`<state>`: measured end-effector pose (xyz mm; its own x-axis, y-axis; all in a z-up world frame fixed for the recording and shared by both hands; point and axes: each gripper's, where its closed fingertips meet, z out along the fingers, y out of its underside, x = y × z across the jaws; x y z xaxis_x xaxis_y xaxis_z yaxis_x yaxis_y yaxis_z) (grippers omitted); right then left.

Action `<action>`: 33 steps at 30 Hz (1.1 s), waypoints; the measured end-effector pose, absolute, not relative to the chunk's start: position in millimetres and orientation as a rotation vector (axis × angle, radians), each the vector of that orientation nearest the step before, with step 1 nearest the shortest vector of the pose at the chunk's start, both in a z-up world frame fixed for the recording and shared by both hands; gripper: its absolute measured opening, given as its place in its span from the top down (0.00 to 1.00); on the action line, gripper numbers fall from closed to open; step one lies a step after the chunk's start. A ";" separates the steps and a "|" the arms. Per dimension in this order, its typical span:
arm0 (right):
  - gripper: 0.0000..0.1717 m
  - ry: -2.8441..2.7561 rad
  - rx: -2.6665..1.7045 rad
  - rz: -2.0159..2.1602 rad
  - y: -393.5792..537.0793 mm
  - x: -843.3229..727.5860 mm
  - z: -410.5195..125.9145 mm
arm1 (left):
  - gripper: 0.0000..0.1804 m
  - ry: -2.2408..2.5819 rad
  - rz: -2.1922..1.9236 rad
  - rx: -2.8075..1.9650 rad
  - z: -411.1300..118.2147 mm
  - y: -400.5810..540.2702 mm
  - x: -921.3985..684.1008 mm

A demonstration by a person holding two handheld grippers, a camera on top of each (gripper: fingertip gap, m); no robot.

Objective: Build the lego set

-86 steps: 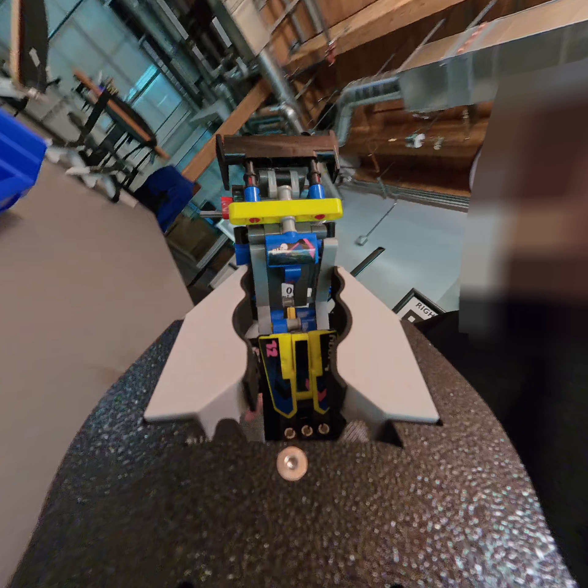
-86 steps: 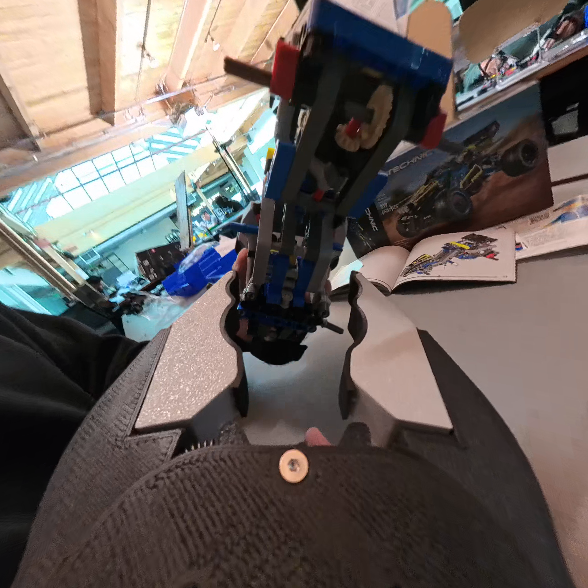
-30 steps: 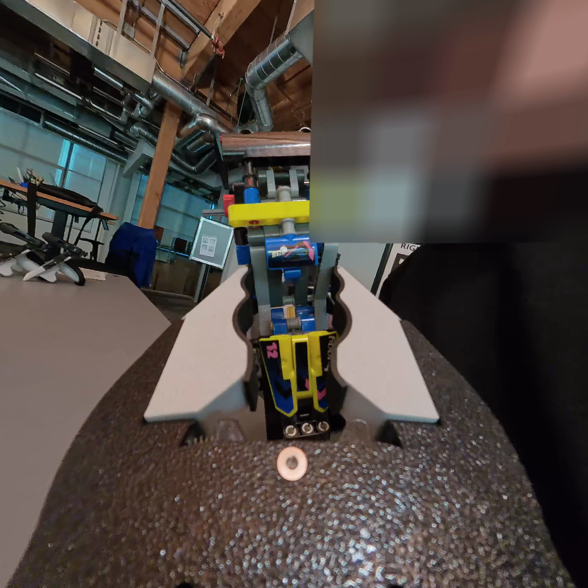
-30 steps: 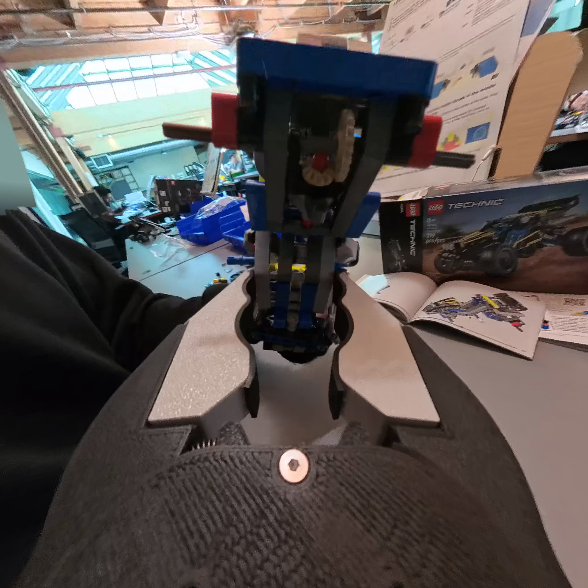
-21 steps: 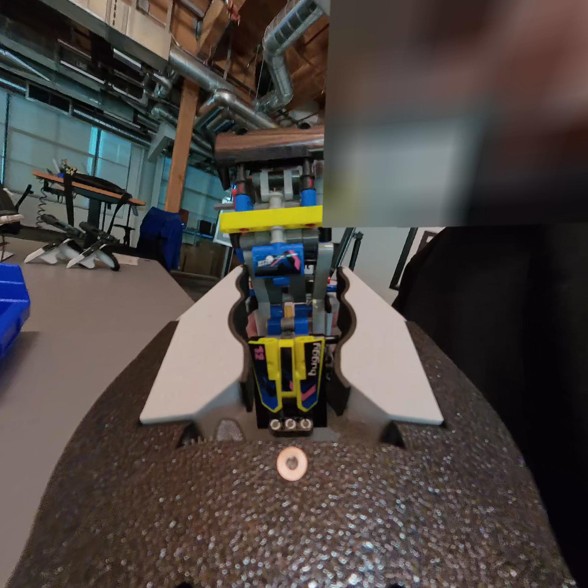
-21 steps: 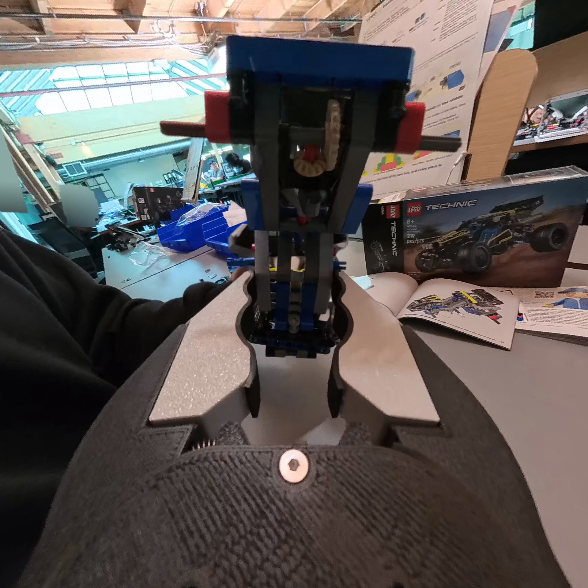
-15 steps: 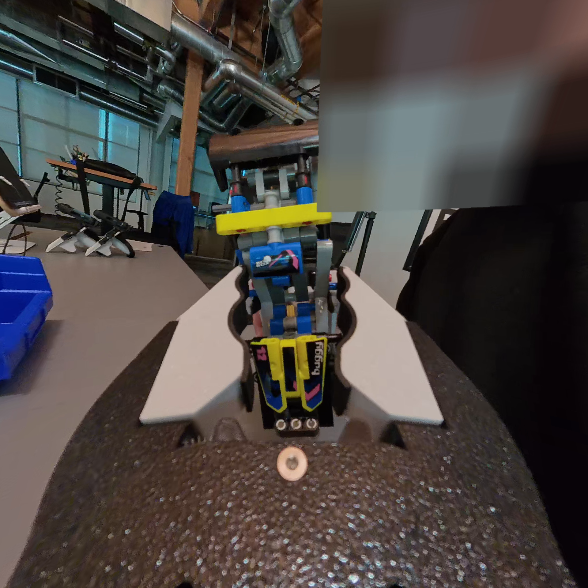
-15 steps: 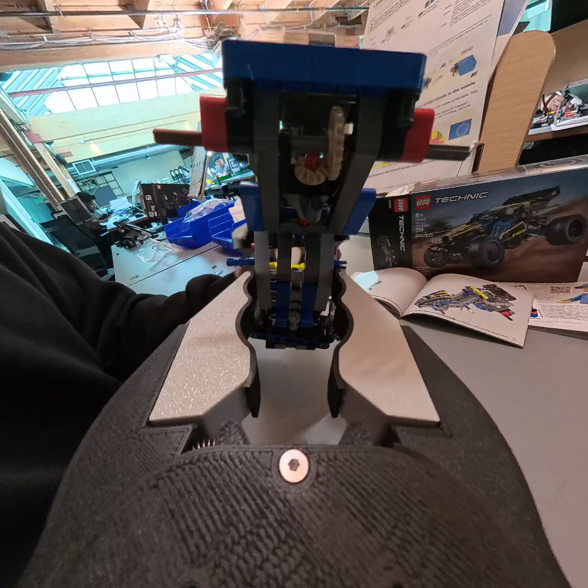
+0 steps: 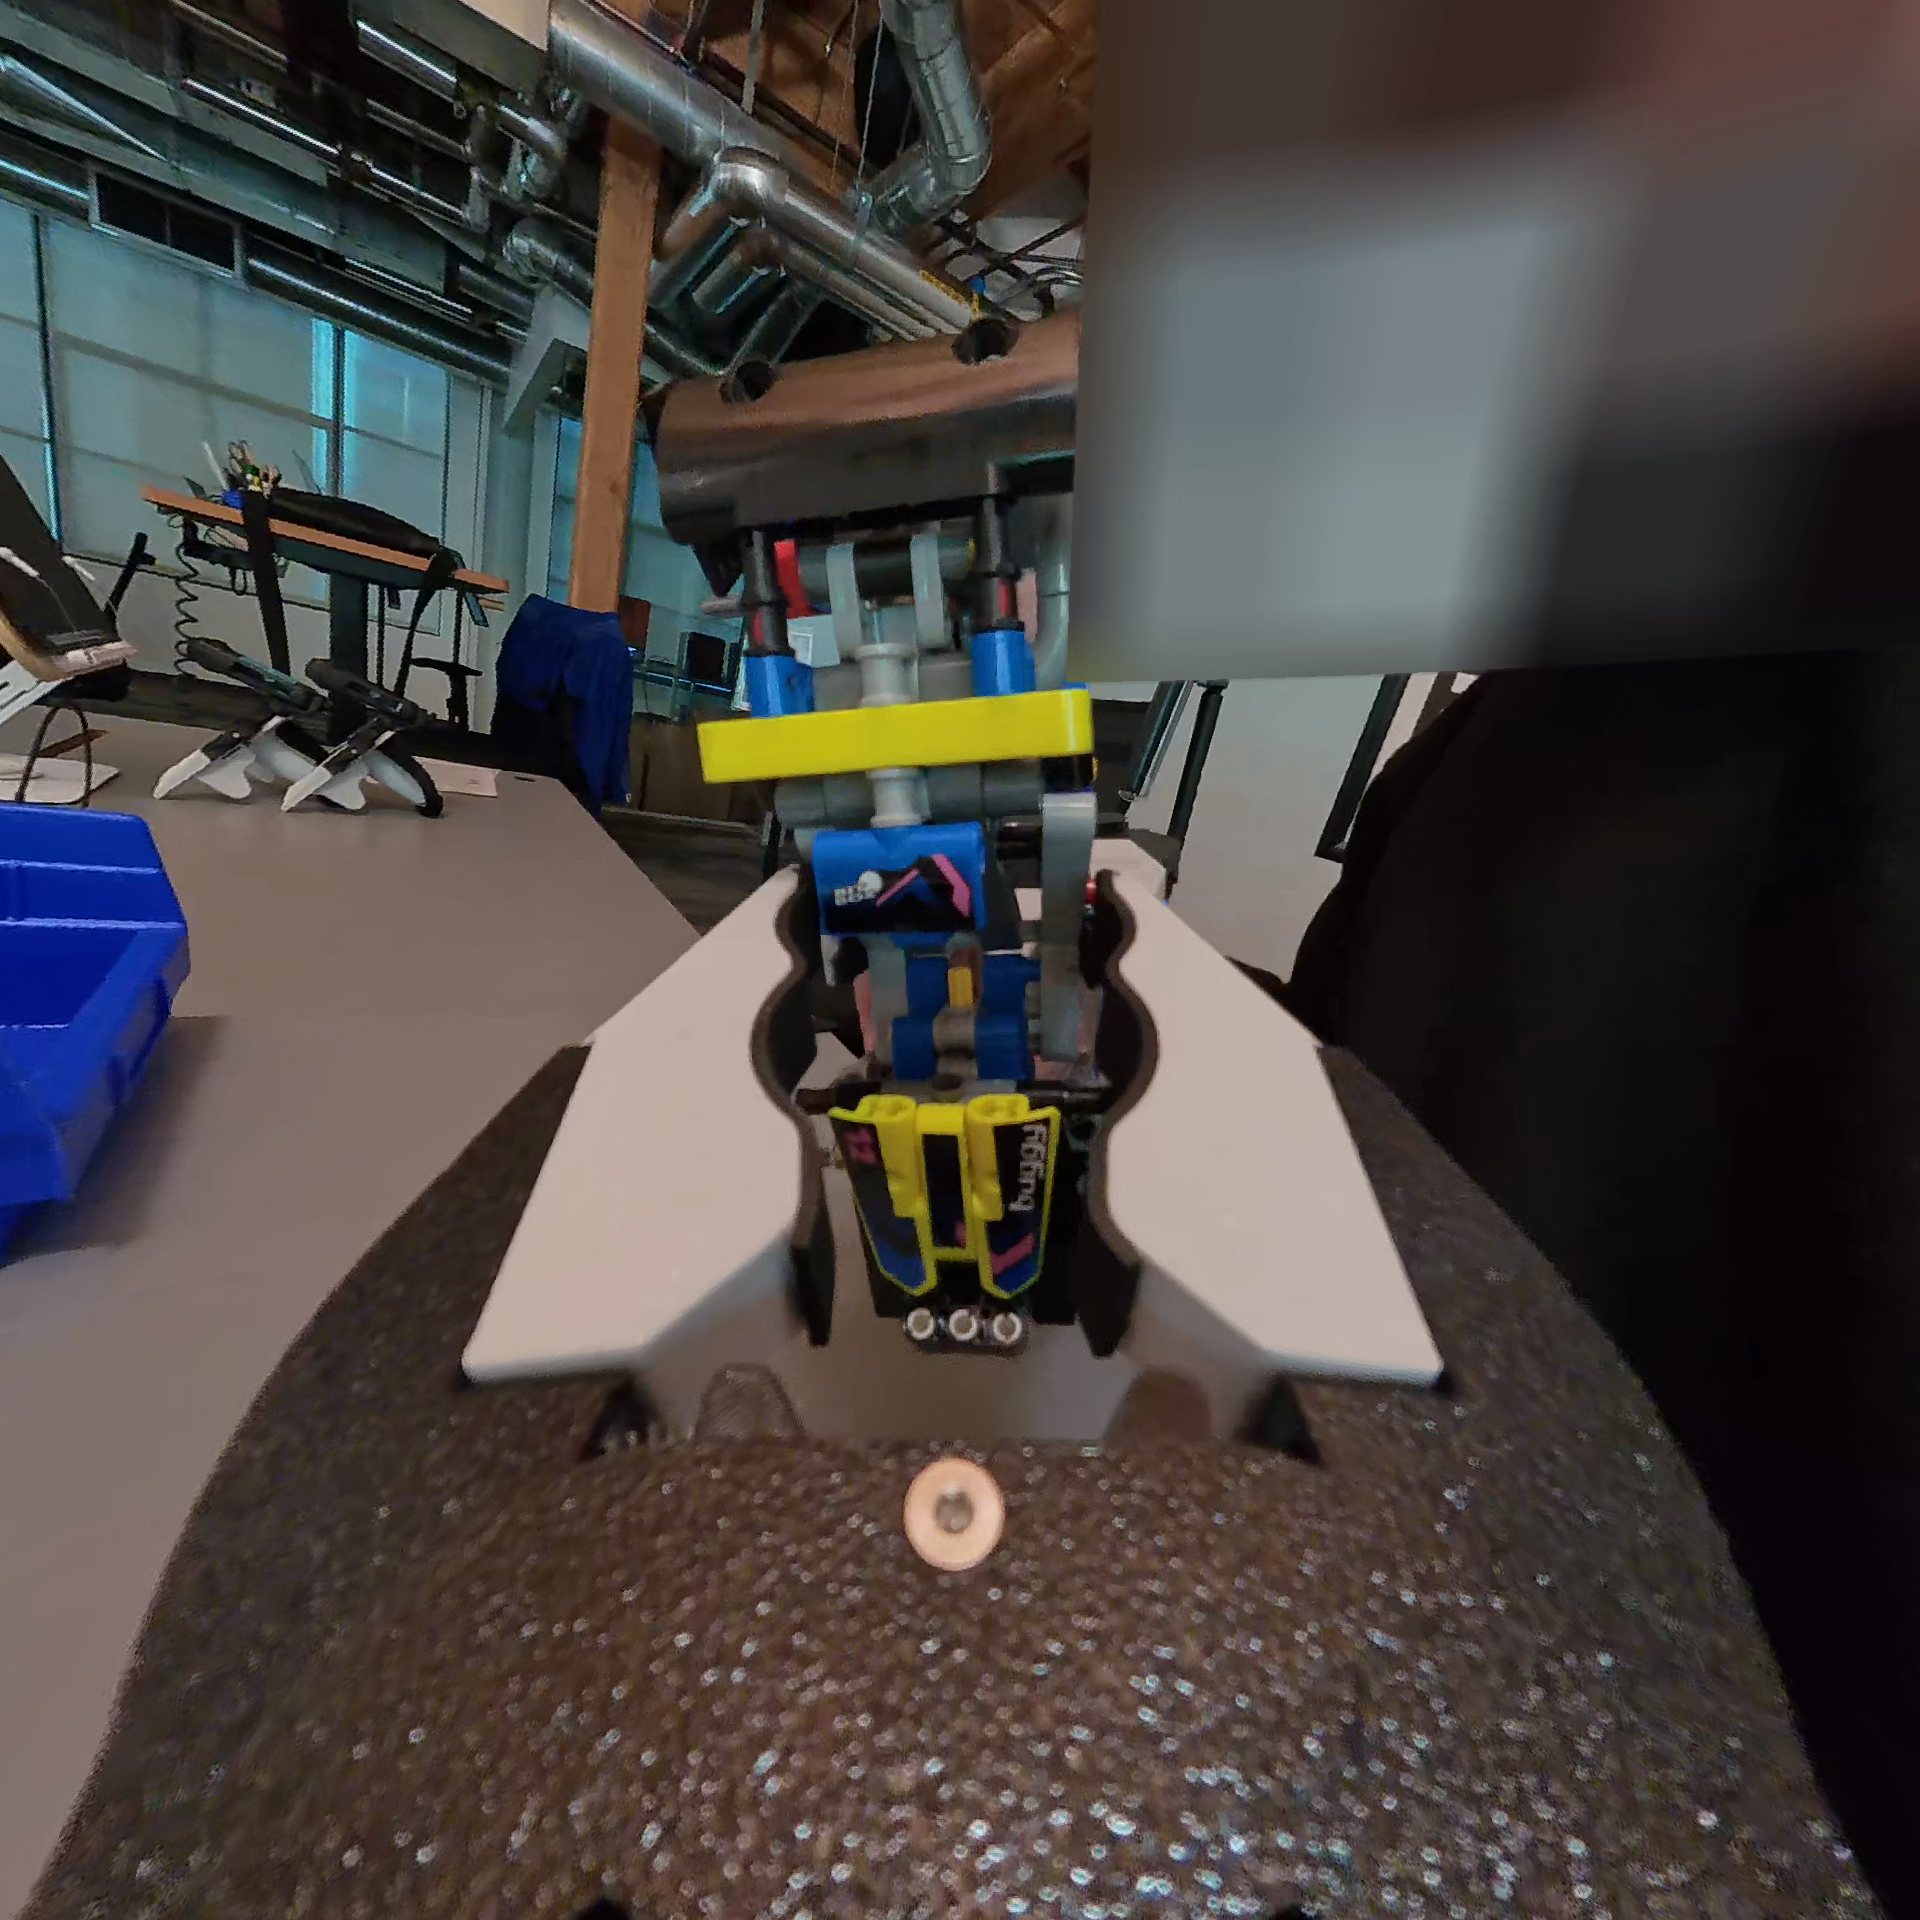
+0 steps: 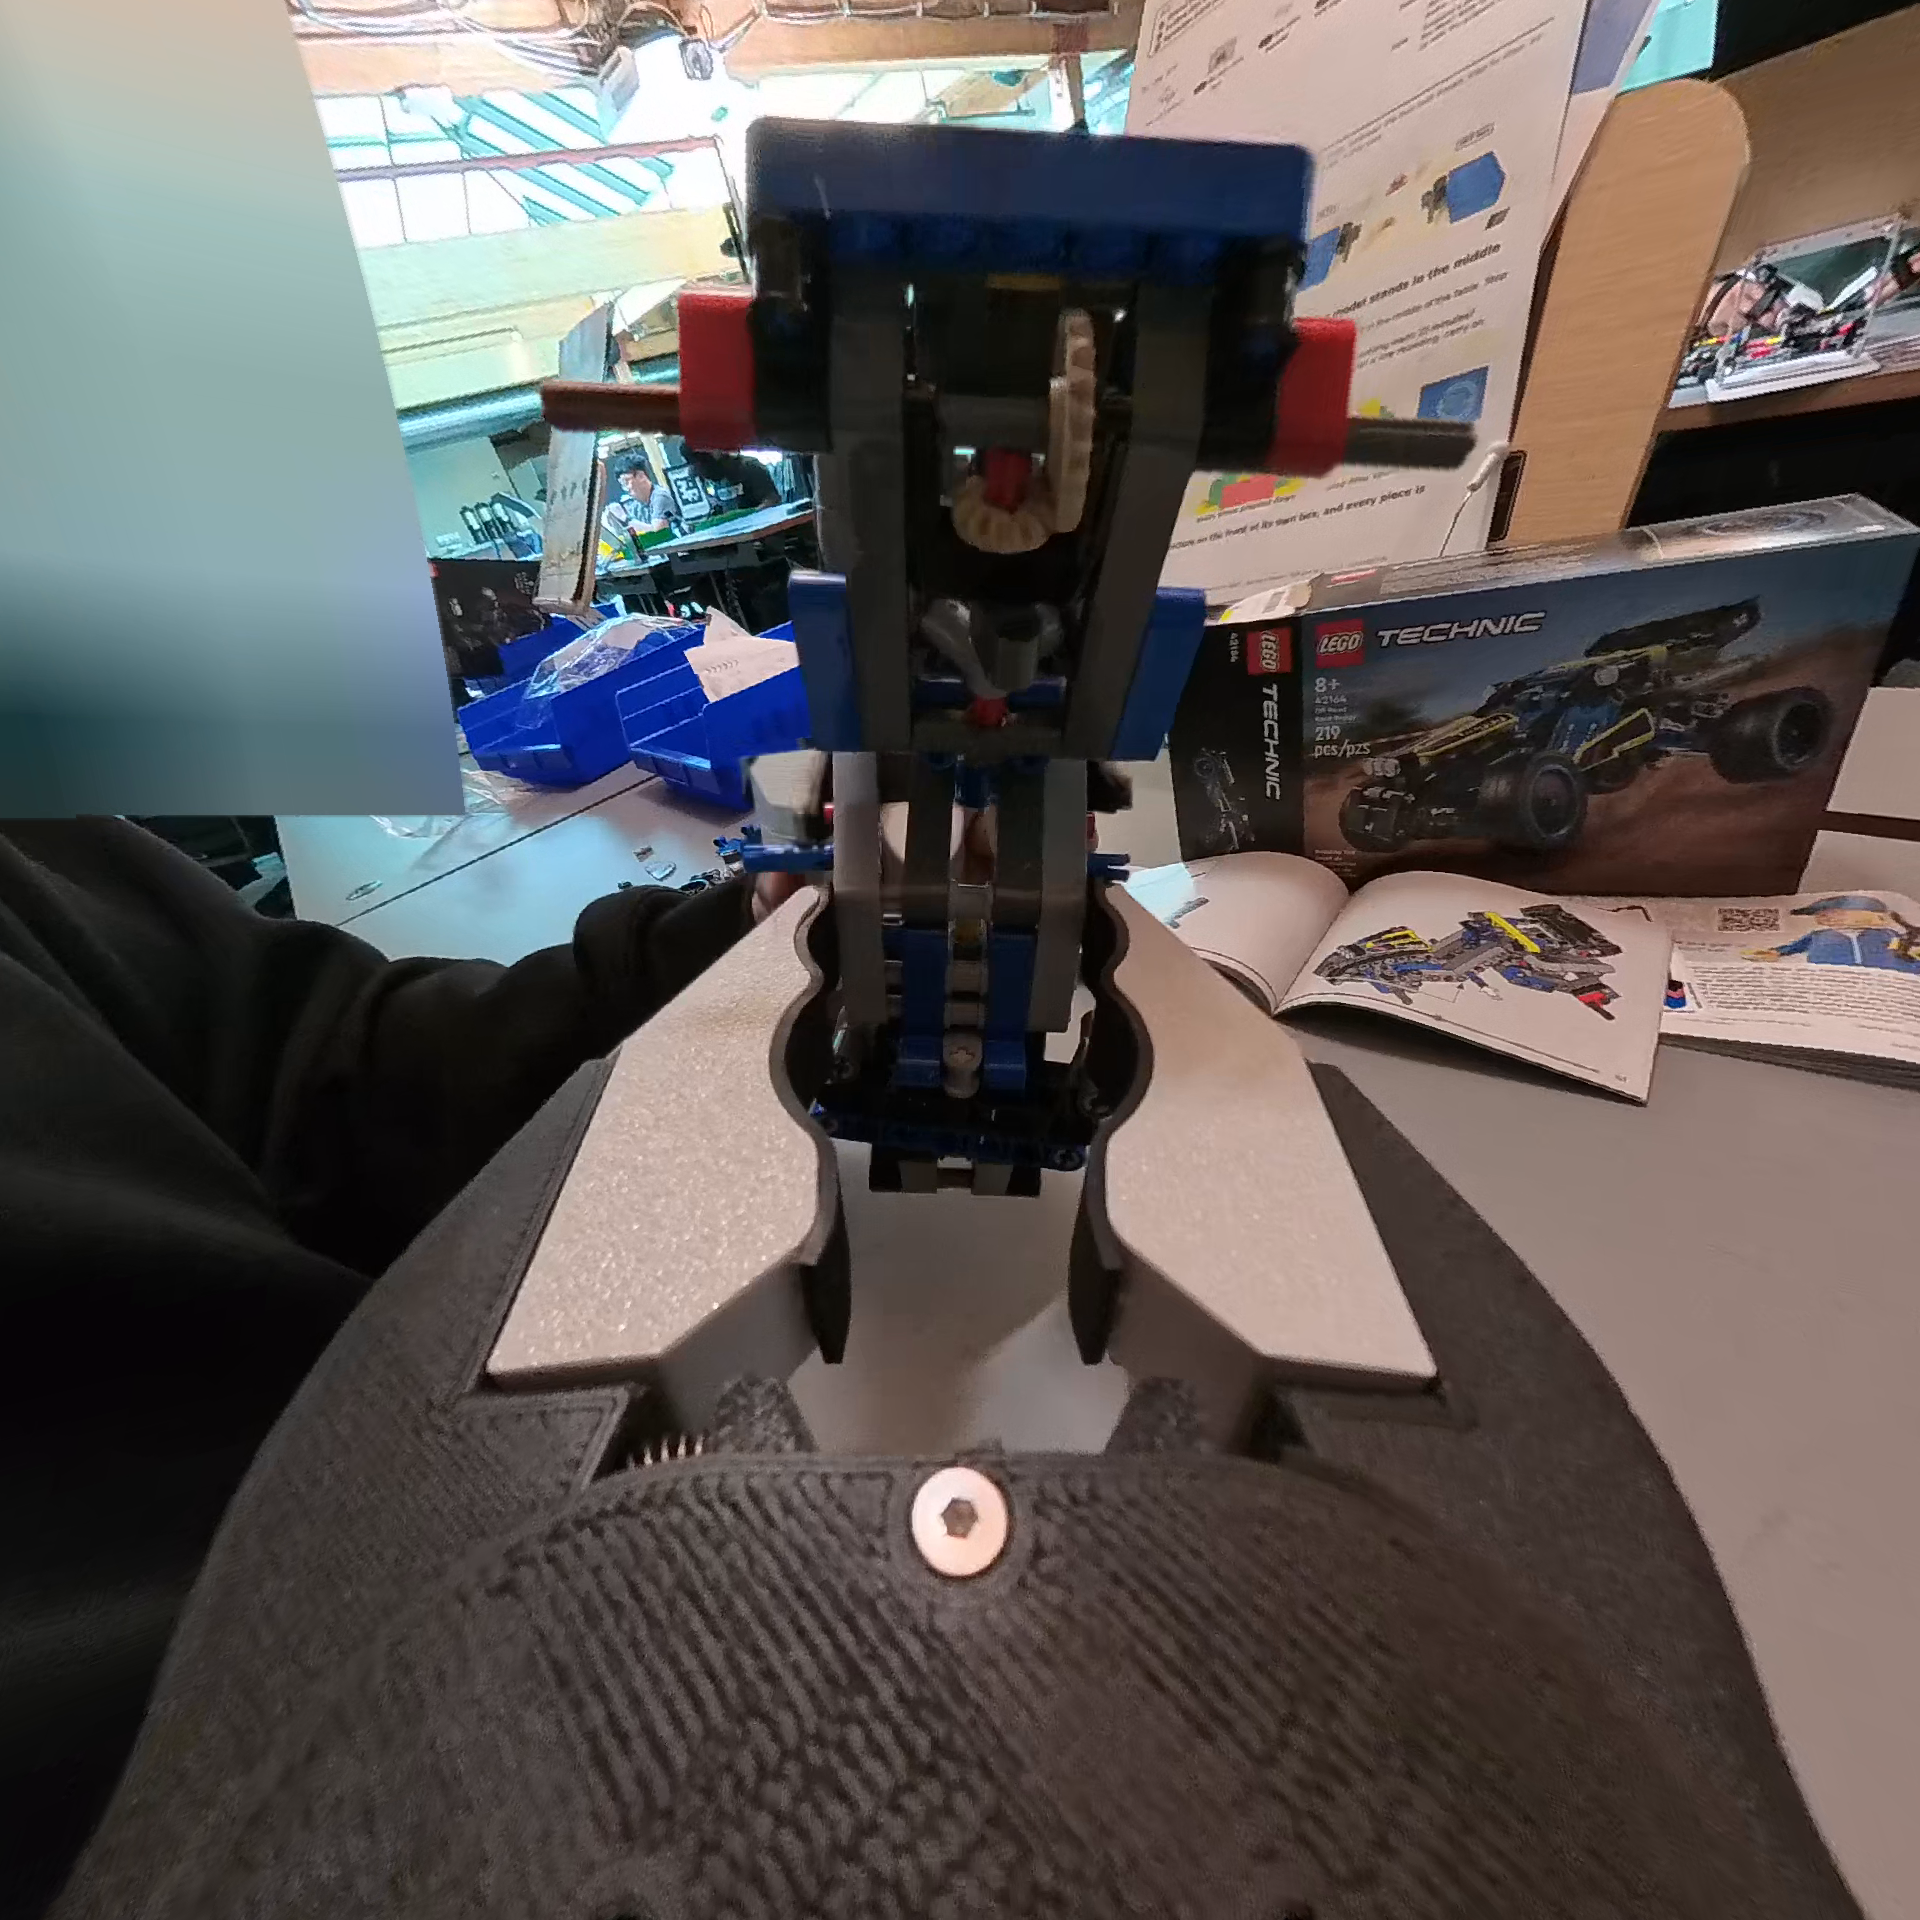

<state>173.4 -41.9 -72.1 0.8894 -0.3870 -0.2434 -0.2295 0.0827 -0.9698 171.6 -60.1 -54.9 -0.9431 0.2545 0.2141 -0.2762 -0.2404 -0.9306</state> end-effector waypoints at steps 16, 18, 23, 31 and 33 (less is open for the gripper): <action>0.73 0.479 -1.646 -0.184 -45.5 176.8 -86.7 | 0.75 -1.779 2.169 0.087 -64.8 -68.5 171.4; 0.74 0.494 -1.665 -0.185 -46.0 177.5 -88.2 | 0.75 -1.768 2.161 0.104 -65.7 -69.3 172.3; 0.74 0.527 -1.650 -0.153 -45.8 179.3 -92.8 | 0.75 -1.733 2.161 0.156 -69.4 -69.8 174.6; 0.74 0.545 -1.574 -0.066 -49.5 179.2 -88.0 | 0.71 -1.774 2.109 0.181 -63.0 -71.1 172.9; 0.74 0.553 -1.569 -0.050 -51.2 179.1 -89.9 | 0.68 -1.811 2.083 0.190 -63.8 -71.6 172.0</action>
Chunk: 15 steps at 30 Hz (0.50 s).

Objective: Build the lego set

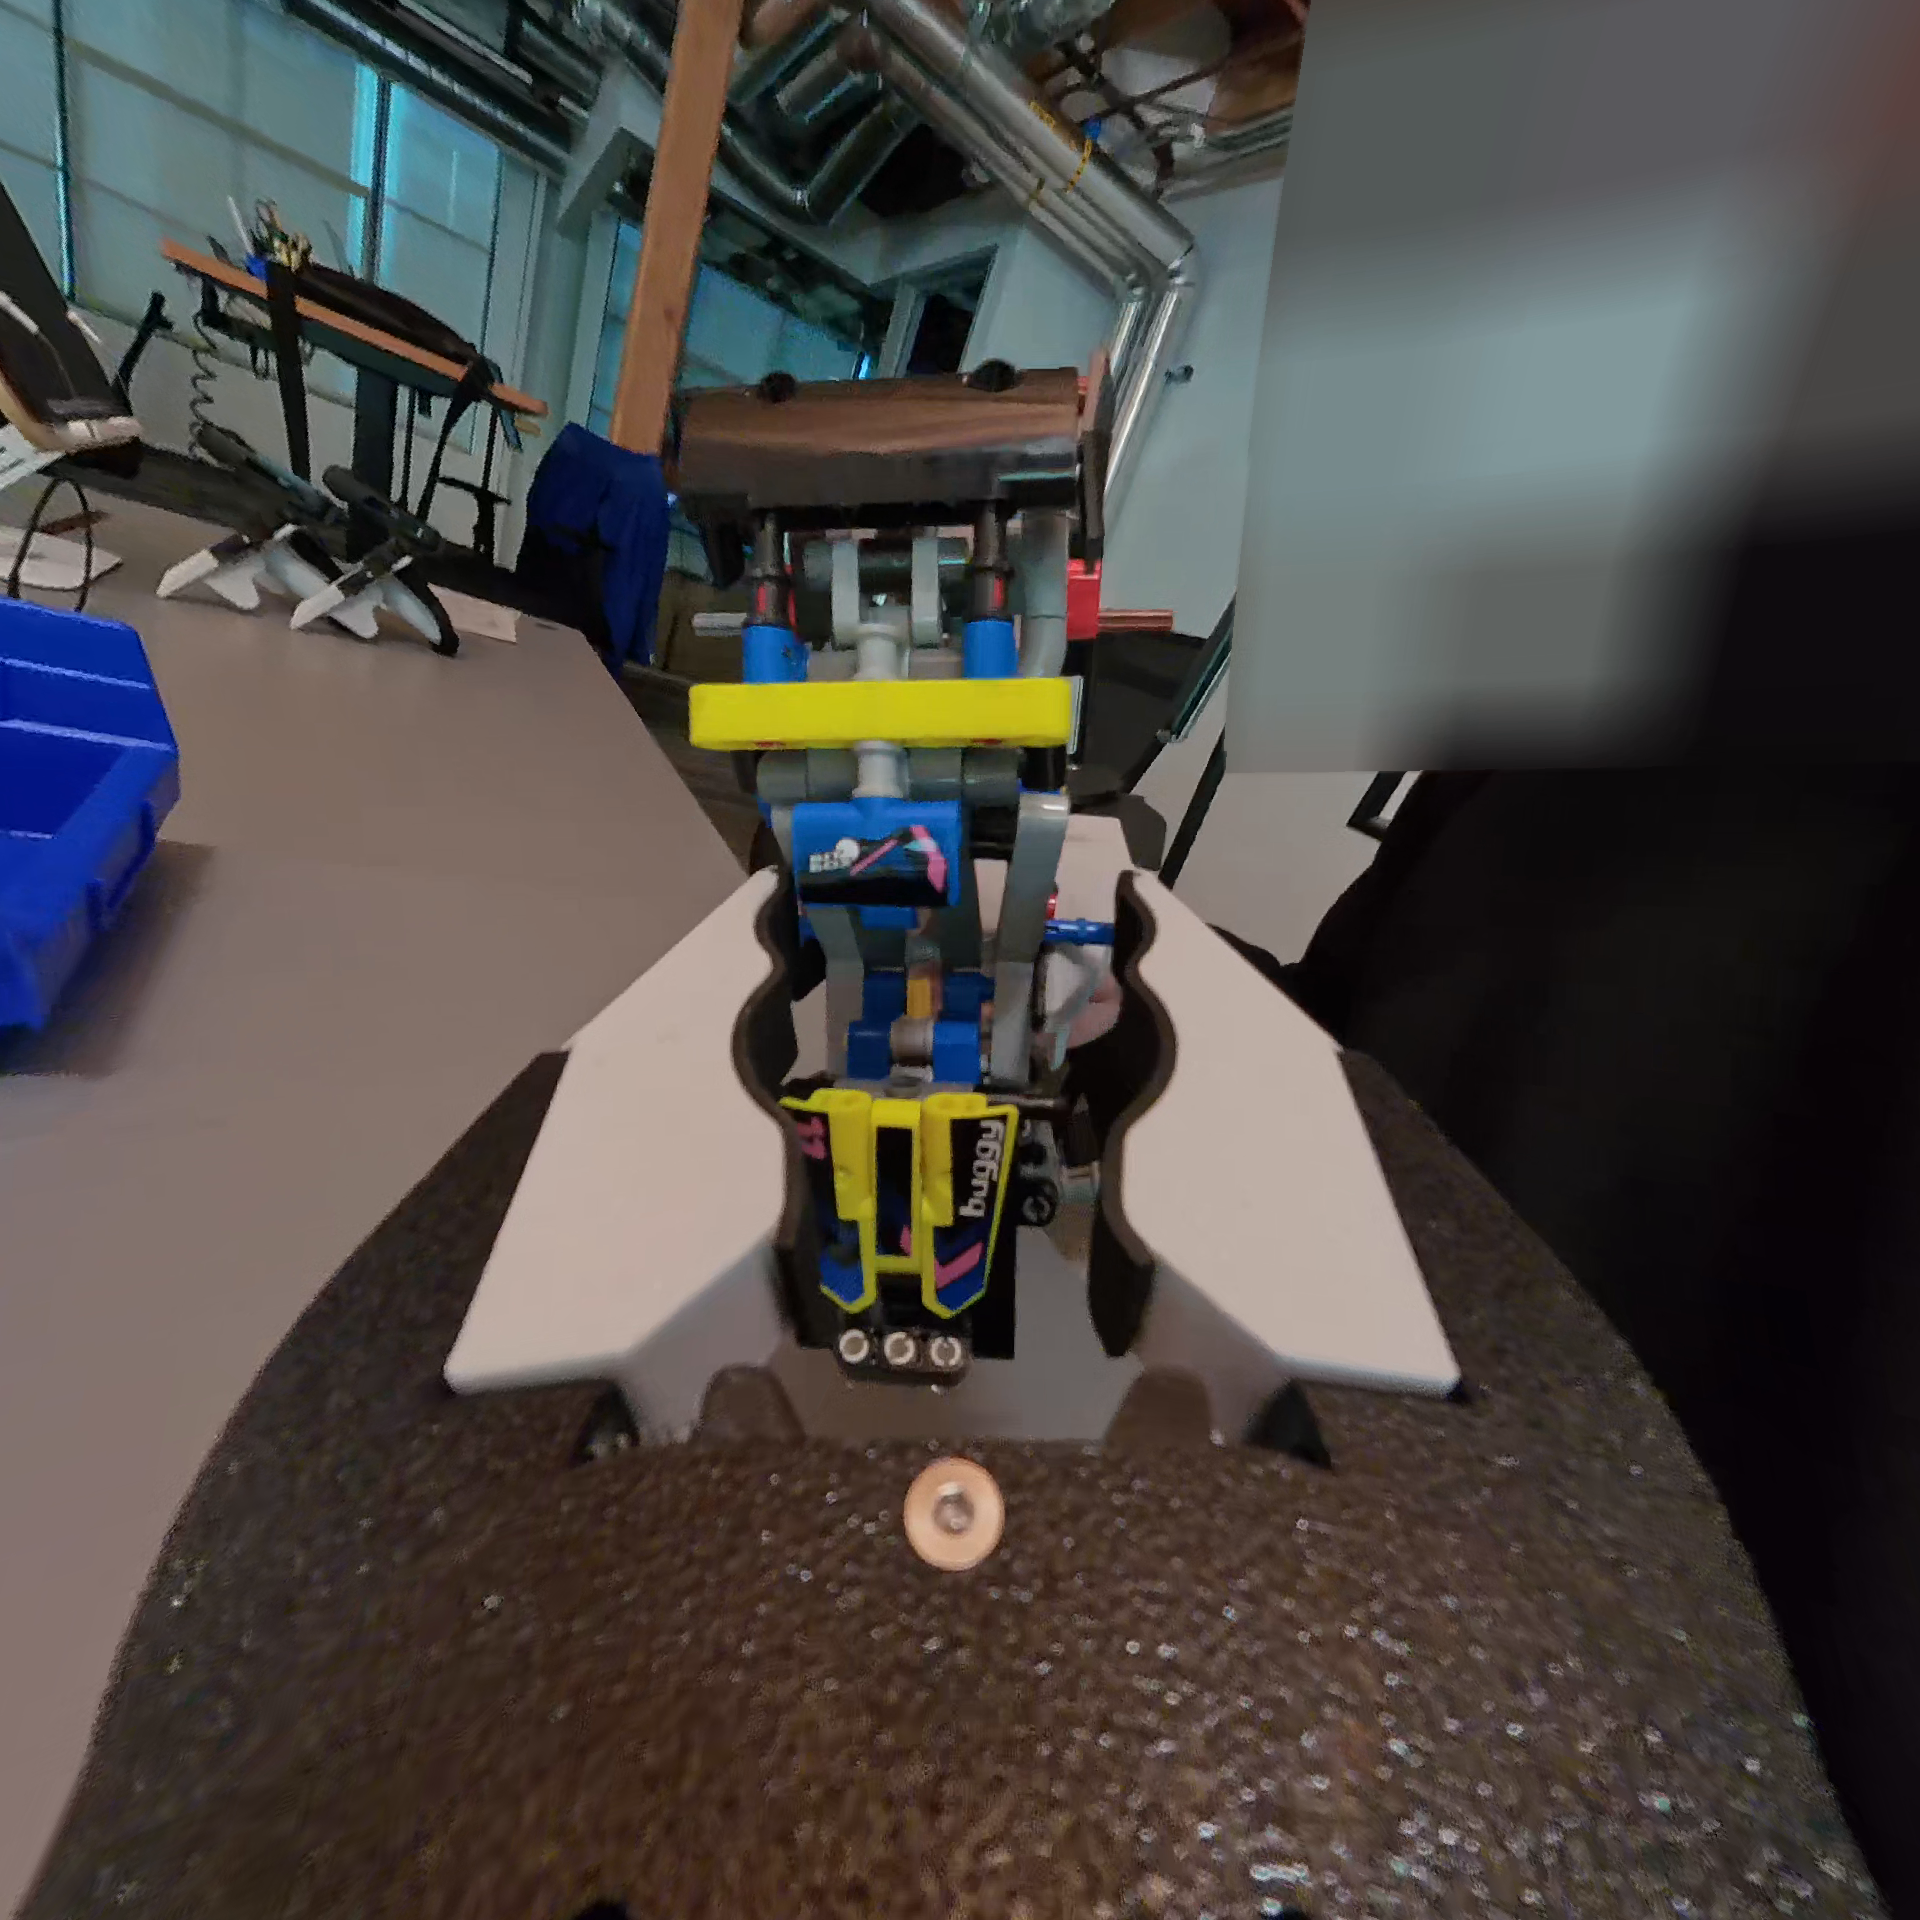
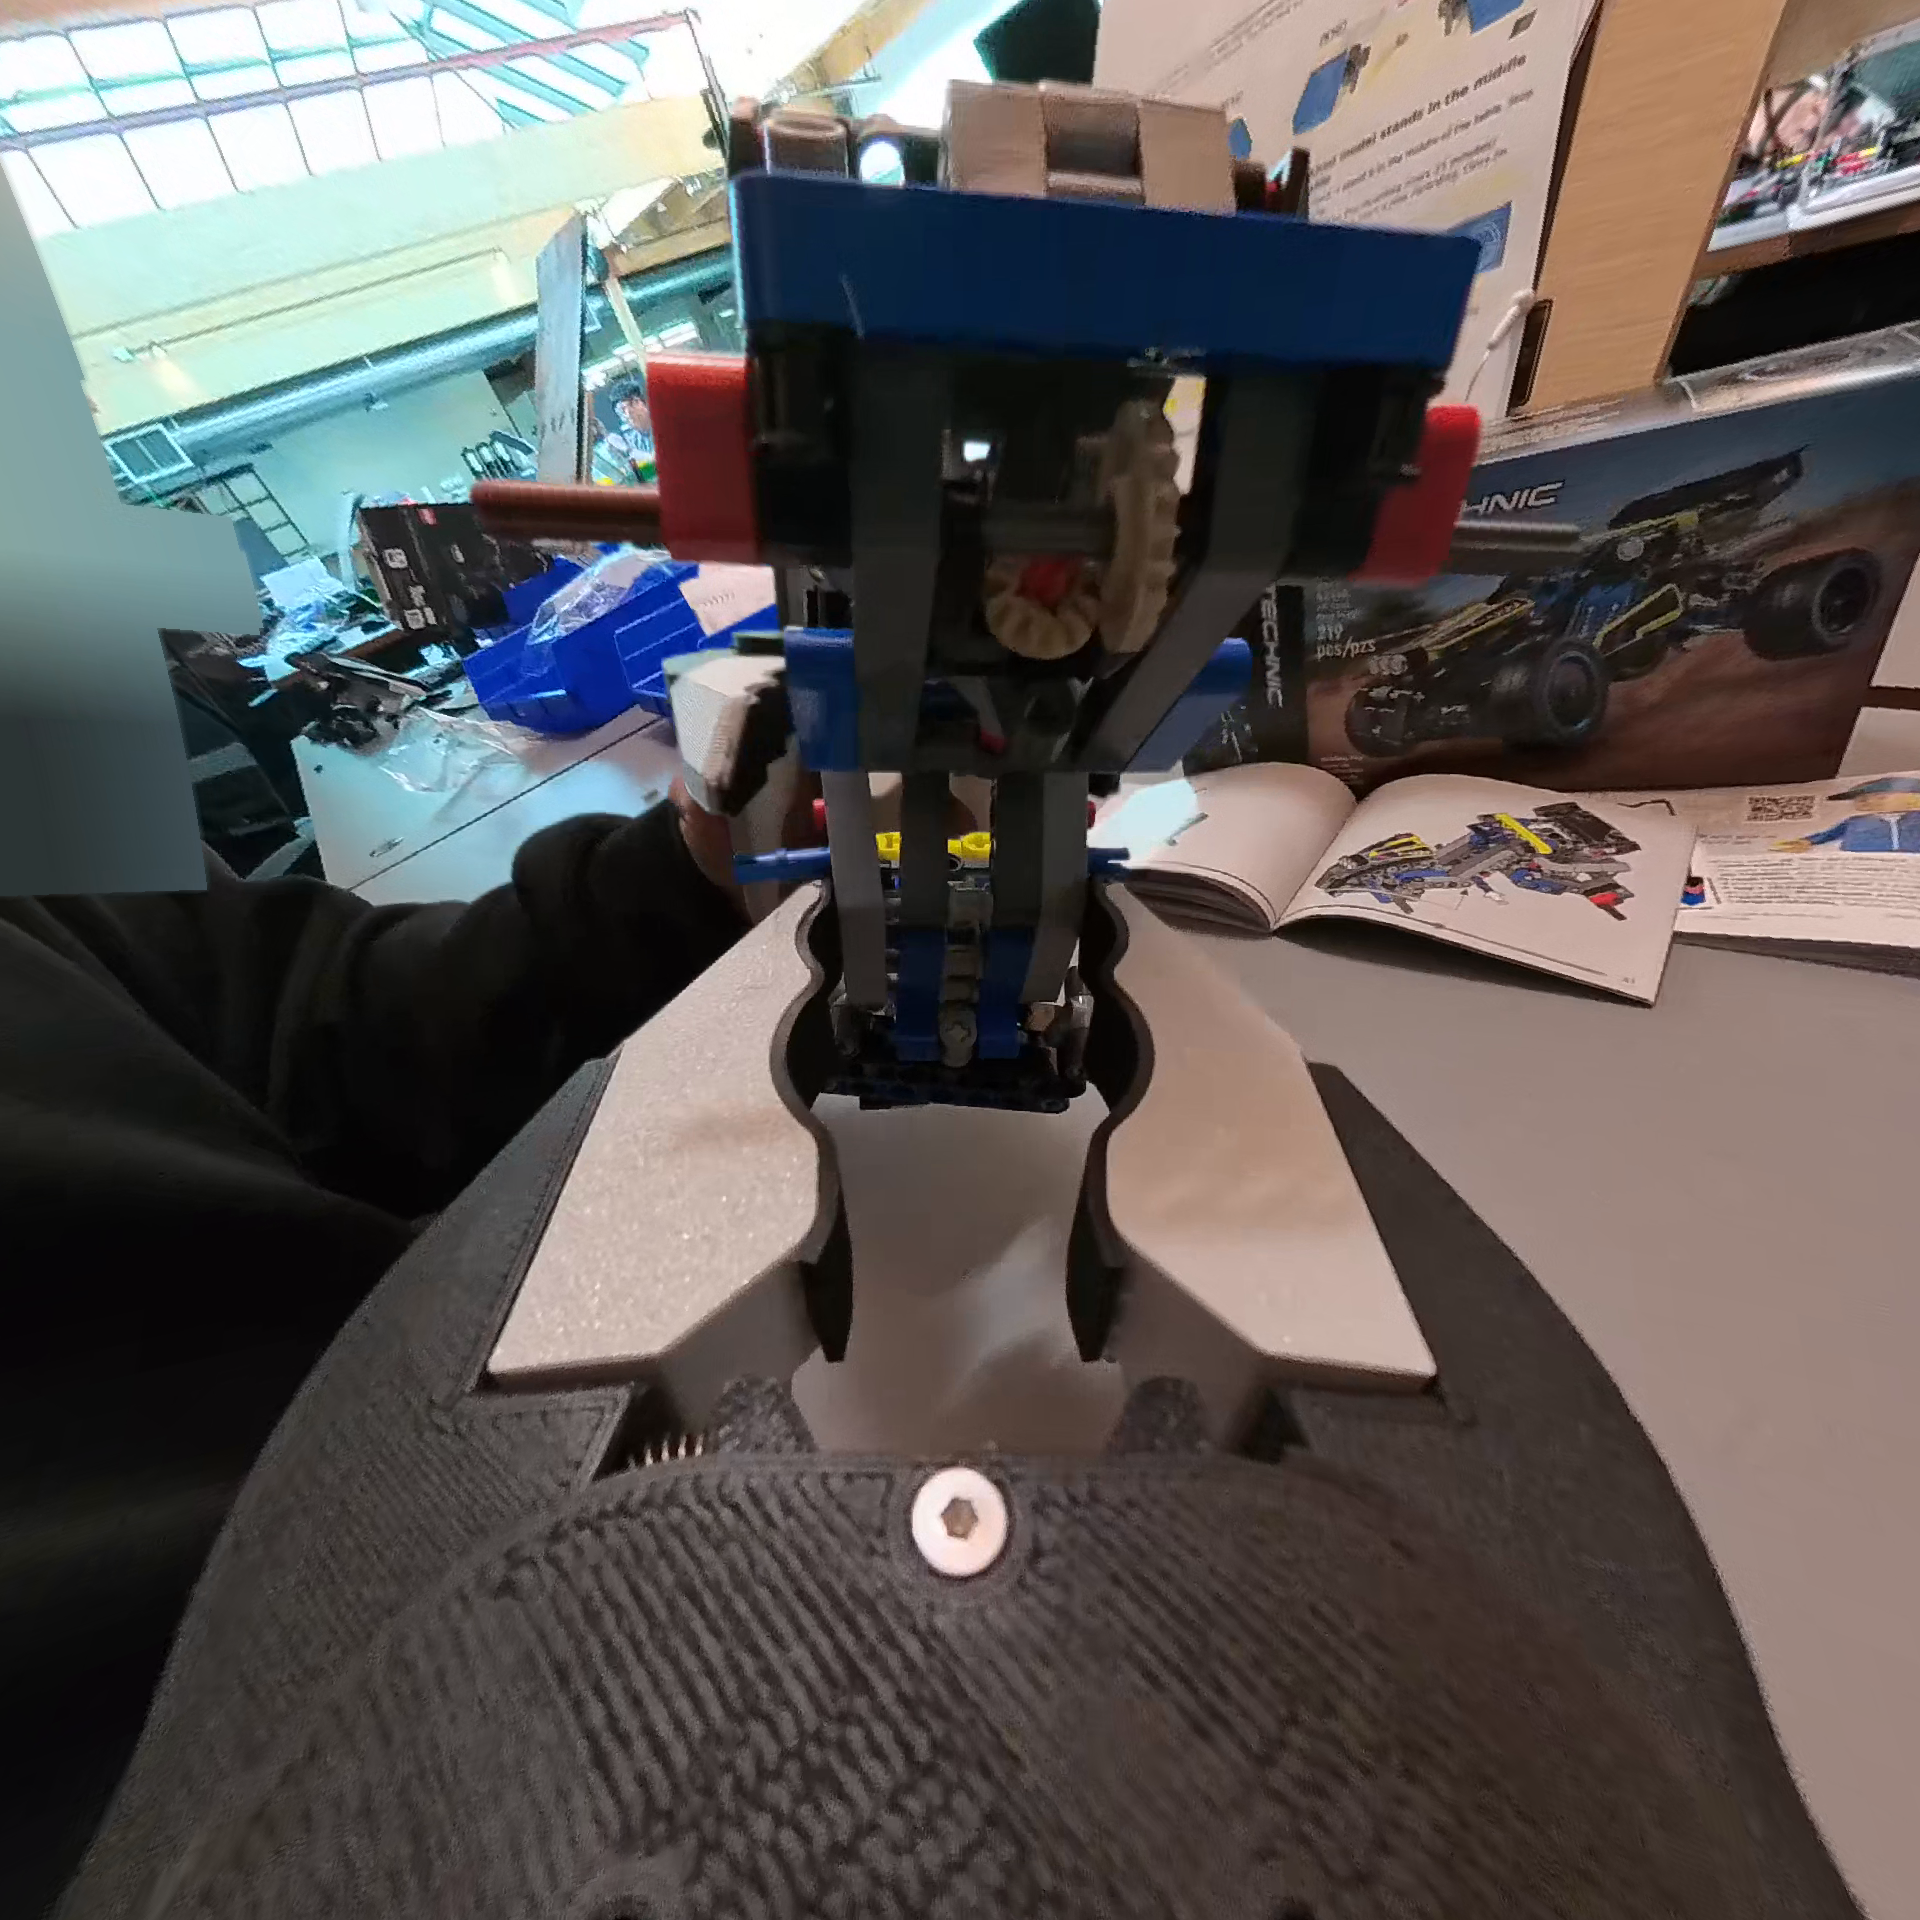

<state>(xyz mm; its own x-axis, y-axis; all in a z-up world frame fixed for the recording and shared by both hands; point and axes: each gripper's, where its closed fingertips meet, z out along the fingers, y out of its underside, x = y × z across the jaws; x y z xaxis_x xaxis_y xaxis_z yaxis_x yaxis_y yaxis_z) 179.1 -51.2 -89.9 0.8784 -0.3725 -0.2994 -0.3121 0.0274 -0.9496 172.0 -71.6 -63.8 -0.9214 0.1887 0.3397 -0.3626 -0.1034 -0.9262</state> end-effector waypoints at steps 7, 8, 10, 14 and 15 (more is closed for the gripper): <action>0.74 0.552 -1.599 -0.065 -50.6 176.8 -96.5 | 0.74 -1.781 2.140 0.307 -58.9 -61.5 182.0; 0.74 0.550 -1.606 -0.074 -50.0 177.1 -97.3 | 0.74 -1.785 2.143 0.311 -59.6 -60.8 182.3; 0.74 0.545 -1.606 -0.066 -48.1 175.9 -96.5 | 0.75 -1.786 2.155 0.300 -59.2 -59.4 181.9; 0.74 0.541 -1.629 -0.067 -47.2 174.4 -99.0 | 0.75 -1.834 2.161 0.251 -61.7 -57.8 179.9; 0.74 0.546 -1.628 -0.065 -47.4 174.3 -99.1 | 0.75 -1.846 2.158 0.243 -62.5 -57.8 179.8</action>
